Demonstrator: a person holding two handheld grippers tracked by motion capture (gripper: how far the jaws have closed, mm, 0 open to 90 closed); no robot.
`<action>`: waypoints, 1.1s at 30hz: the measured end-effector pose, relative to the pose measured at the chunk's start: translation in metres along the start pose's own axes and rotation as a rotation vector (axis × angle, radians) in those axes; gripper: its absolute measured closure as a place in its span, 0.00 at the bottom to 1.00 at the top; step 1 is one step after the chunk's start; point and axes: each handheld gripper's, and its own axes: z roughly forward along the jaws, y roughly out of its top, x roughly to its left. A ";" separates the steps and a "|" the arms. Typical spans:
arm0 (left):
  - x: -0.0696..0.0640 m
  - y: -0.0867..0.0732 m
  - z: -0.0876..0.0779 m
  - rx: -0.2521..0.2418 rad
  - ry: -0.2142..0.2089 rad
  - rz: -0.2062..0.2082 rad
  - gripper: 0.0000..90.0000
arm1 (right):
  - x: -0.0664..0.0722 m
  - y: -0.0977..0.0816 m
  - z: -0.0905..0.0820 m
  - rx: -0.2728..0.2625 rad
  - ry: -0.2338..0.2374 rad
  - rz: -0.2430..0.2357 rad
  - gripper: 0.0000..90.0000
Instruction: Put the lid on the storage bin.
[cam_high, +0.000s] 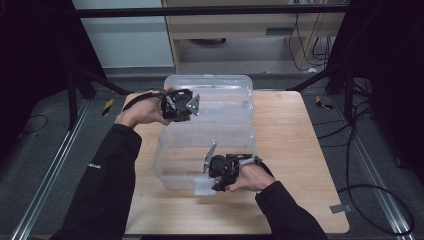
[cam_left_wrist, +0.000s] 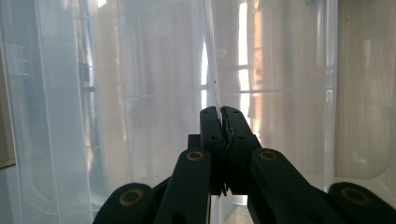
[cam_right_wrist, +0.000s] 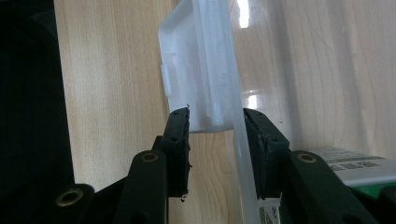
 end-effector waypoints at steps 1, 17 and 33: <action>-0.003 0.000 -0.001 -0.011 0.003 -0.006 0.98 | 0.000 0.000 0.000 0.004 -0.001 0.000 0.71; -0.037 0.001 -0.014 -0.034 0.019 0.005 0.98 | 0.001 -0.001 0.000 -0.005 -0.007 -0.001 0.70; -0.059 0.001 -0.018 -0.047 -0.022 -0.035 0.98 | 0.001 -0.002 -0.001 -0.018 -0.002 -0.010 0.70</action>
